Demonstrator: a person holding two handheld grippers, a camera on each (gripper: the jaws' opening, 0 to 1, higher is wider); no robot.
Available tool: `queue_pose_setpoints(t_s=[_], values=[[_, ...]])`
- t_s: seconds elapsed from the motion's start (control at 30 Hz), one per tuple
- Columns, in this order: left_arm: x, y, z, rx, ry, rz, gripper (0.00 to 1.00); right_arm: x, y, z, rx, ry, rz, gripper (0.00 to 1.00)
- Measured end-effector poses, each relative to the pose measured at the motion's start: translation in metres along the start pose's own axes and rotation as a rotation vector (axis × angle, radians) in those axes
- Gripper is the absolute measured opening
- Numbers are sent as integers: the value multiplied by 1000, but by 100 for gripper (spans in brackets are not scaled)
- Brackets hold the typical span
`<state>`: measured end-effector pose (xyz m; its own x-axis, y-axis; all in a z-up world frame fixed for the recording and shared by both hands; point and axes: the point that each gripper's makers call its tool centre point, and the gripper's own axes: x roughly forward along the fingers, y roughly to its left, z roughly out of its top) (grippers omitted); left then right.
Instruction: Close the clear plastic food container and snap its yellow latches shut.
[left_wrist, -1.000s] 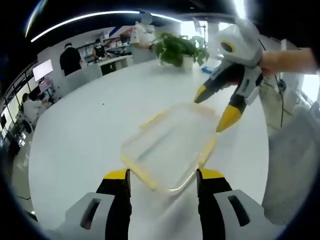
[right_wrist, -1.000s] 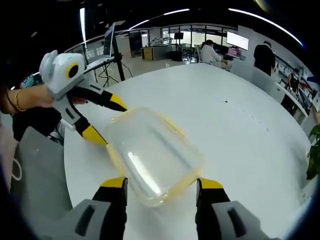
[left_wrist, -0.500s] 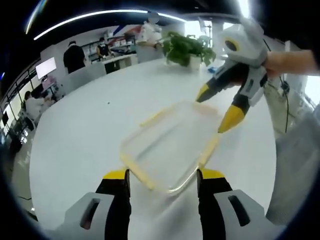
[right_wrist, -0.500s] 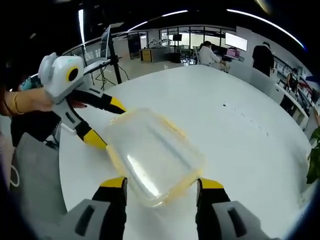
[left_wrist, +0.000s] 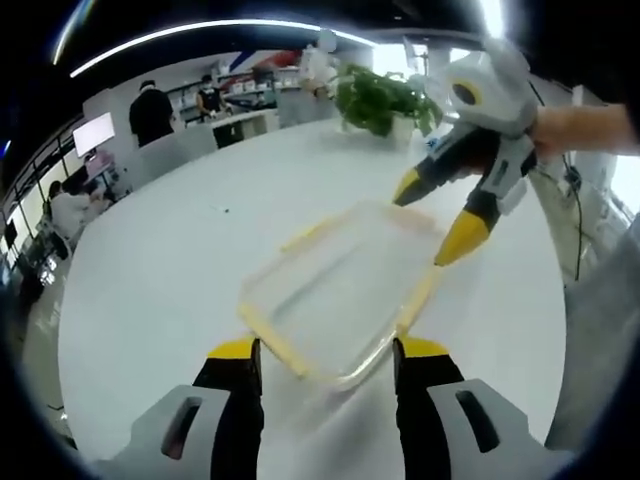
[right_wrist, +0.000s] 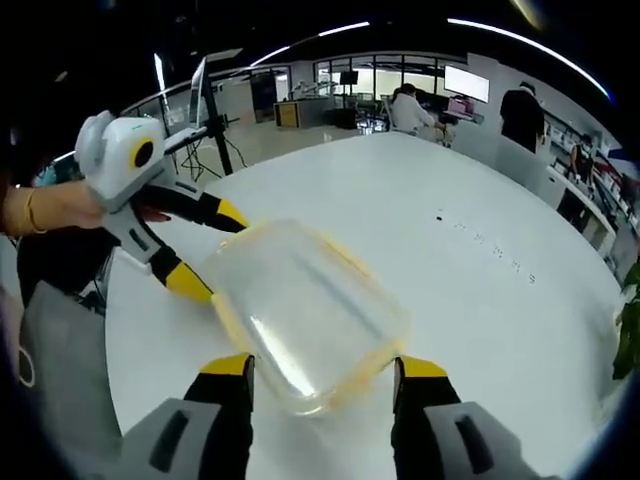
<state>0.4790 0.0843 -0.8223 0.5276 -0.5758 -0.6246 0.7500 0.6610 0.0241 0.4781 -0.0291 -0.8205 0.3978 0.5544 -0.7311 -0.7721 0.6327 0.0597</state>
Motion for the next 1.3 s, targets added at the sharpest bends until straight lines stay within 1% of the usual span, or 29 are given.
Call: queue_pose_setpoints(t_s=[0.03, 0.1, 0.13, 0.23, 0.57, 0.8, 1.03, 1.2, 1.3], values=[[2, 2, 1, 6, 1, 0, 50, 1, -2, 2, 0, 1, 1, 55], [6, 7, 1, 47, 21, 9, 49, 4, -6, 5, -2, 2, 3, 55], [8, 10, -1, 81, 43, 9, 49, 5, -8, 7, -5, 2, 4, 55], [12, 15, 1, 47, 35, 14, 48, 7, -12, 10, -5, 6, 4, 55], [17, 25, 5, 39, 31, 23, 48, 12, -18, 16, 9, -18, -7, 55], [17, 27, 5, 40, 31, 23, 48, 13, -19, 16, 11, -31, -8, 55], [15, 26, 5, 38, 31, 28, 48, 13, -19, 15, 48, -44, -2, 54], [13, 28, 7, 36, 25, 38, 49, 13, -19, 16, 23, -26, -1, 54], [10, 30, 7, 31, 24, 43, 49, 11, -19, 15, 7, -19, -5, 54]])
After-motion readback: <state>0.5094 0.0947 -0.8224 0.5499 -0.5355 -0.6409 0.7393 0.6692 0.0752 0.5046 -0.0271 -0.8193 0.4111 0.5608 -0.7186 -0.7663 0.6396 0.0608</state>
